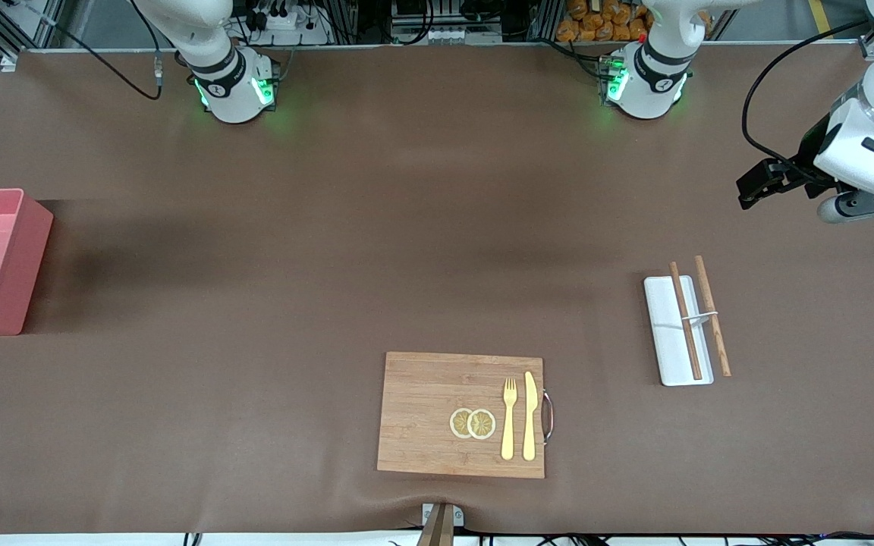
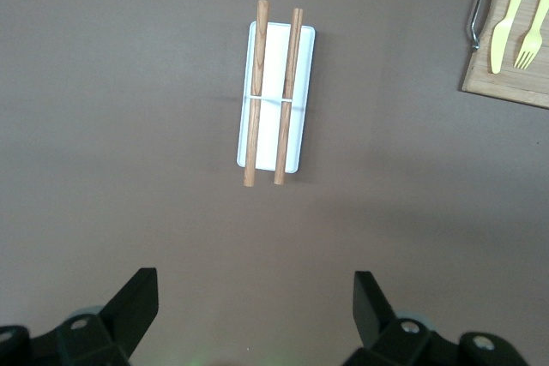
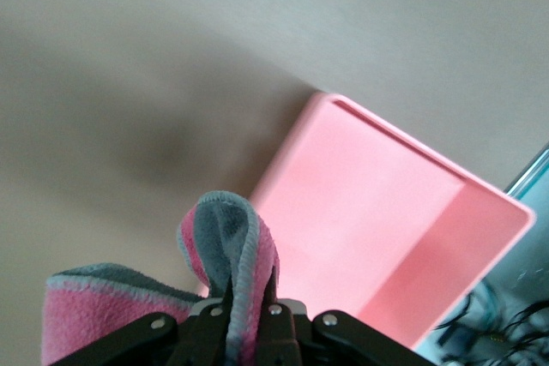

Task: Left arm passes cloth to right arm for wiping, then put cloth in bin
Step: 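Carry the cloth with the right gripper into the pink bin and release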

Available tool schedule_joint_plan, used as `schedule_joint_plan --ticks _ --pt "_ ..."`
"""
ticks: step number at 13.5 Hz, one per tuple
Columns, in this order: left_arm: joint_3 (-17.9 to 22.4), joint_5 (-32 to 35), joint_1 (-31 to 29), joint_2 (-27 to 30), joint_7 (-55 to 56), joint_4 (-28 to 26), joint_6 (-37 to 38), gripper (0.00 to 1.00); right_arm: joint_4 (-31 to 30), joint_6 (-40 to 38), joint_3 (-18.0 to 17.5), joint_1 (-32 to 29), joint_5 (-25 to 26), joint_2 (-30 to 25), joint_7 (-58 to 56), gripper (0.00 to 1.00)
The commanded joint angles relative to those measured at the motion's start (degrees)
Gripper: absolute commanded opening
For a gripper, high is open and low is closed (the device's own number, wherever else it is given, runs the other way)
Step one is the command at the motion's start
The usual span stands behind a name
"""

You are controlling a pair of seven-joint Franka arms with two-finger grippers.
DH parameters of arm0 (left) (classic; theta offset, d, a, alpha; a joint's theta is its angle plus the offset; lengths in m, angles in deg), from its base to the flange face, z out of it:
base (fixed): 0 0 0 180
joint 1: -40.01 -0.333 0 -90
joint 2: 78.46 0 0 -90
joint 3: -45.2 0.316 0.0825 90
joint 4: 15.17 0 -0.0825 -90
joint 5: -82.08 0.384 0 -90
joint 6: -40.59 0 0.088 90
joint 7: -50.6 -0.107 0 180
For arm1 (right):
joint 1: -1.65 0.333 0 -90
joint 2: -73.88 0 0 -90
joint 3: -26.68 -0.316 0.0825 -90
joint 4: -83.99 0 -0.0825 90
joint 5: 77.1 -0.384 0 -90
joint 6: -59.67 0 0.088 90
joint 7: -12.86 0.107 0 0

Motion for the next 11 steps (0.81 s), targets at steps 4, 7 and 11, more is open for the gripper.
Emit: schedule_joint_plan --ticks 4,7,11 --pt "-0.22 -0.37 -0.10 0.47 0.39 0.85 -0.01 1.00 3.42 15.37 -1.50 -8.99 0.23 13.29 -12.04 0.00" --pt "-0.22 -0.37 -0.36 0.47 -0.31 1.55 -0.01 1.00 3.07 15.47 -1.59 -11.02 -4.50 15.93 -12.73 1.00" --pt "0.49 -0.46 -0.01 -0.15 -0.58 2.08 -0.36 1.00 3.68 14.76 -2.03 -11.02 -6.36 14.71 -12.30 1.00"
